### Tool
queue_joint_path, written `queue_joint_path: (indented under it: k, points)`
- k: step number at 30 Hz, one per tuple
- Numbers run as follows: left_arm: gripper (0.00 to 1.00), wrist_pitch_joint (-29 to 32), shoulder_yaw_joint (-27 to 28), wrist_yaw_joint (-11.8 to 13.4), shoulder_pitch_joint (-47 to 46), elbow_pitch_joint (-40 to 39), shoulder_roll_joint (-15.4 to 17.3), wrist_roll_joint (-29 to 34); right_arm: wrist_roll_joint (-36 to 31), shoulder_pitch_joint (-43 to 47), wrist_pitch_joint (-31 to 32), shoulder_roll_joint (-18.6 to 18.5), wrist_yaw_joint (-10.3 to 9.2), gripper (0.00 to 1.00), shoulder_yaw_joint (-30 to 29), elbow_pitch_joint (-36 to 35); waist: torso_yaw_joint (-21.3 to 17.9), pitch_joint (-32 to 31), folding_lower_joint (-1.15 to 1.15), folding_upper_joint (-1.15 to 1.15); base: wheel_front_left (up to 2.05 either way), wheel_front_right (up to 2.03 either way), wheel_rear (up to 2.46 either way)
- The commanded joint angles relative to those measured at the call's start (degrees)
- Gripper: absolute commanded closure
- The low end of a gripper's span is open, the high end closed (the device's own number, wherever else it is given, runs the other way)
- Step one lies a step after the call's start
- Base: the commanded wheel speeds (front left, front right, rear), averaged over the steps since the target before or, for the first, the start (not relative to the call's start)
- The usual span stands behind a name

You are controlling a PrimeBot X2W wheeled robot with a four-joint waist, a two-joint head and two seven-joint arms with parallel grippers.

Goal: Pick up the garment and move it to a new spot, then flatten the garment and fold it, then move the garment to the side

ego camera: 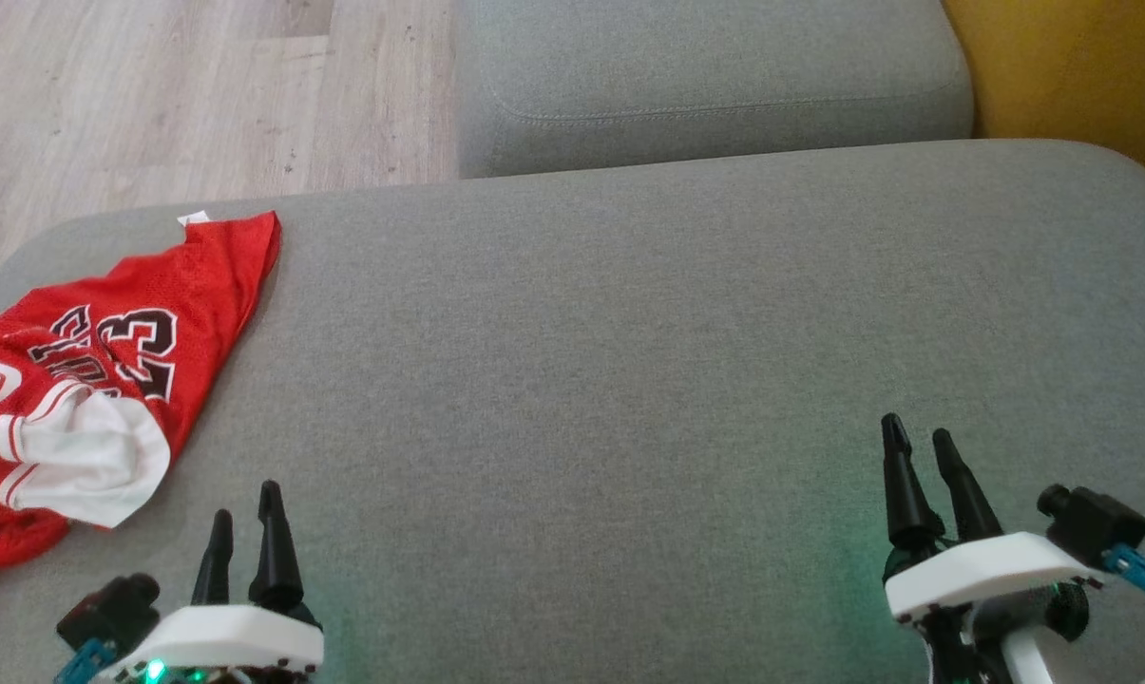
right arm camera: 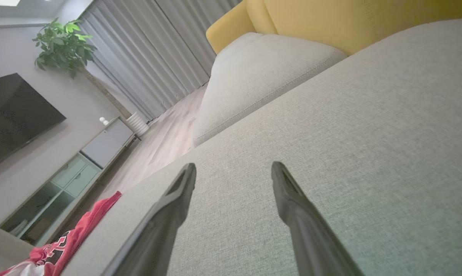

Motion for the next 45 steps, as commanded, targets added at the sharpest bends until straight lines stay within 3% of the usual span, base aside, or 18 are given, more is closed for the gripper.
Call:
queue_joint_path:
  k: [1, 17, 45]
  points:
    - [0.0, -0.81, 0.89, 0.46, -2.53, -1.61, 1.32, 1.93, -1.99, -2.95, -0.85, -1.07, -0.03, 0.0, 1.16, -1.72, -0.01, -0.02, 0.0, 0.0, 0.0, 0.0, 0.0]
    - [0.0, -3.5, 0.67, 1.43, -2.3, -1.46, 2.32, 13.52, -13.57, -2.77, -3.56, -0.69, -0.03, 0.0, 2.21, -1.6, 0.35, 0.06, 0.0, 0.0, 0.0, 0.0, 0.0]
    - [0.0, -8.04, 1.84, 1.97, -2.59, 0.64, 3.16, 30.7, -28.09, -1.93, -8.12, 0.07, -0.04, 0.0, 1.61, -0.16, 0.36, -0.05, 0.0, 0.0, 0.0, 0.0, 0.0]
